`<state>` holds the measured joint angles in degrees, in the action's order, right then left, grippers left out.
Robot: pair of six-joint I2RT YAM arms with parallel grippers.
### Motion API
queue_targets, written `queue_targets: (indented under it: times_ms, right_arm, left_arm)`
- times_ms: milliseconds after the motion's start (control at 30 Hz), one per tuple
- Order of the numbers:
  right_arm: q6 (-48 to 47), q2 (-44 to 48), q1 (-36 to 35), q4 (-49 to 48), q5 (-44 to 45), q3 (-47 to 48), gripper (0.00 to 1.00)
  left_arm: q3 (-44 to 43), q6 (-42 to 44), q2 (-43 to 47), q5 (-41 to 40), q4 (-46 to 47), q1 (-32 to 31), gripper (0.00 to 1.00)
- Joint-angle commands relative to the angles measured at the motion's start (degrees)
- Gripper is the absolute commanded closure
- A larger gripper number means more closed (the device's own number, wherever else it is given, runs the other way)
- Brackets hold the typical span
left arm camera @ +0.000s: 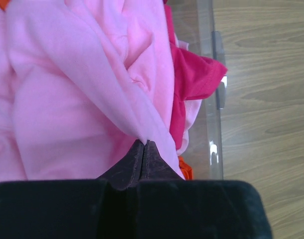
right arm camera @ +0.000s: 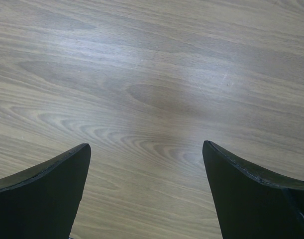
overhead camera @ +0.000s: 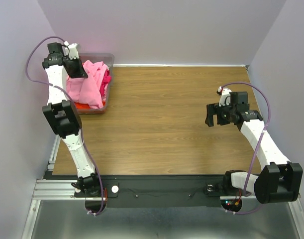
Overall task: Fold and stack the t-shirts
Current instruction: Grab the tshirt from the pile, then move the tshirt to the center of the board
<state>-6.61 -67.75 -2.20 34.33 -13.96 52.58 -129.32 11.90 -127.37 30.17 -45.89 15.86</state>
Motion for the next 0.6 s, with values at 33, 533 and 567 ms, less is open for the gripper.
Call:
queue_targets:
  times_ms: [33,533,567]
  right_arm:
    - [-0.1,1.5,0.4,-0.8,0.1,1.8,0.00]
    - [0.5,2.5,0.9,-0.8,-0.3,3.2,0.00]
    - [0.5,2.5,1.0,-0.8,-0.3,3.3,0.00]
  left_arm:
    - [-3.9,0.5,12.0,6.0,3.0,0.3,1.00]
    - [-11.1,-11.5,29.7,21.2,22.6,-7.2,1.00]
    - [-12.3,-11.7,29.8,21.2,23.5,-8.6,1.00]
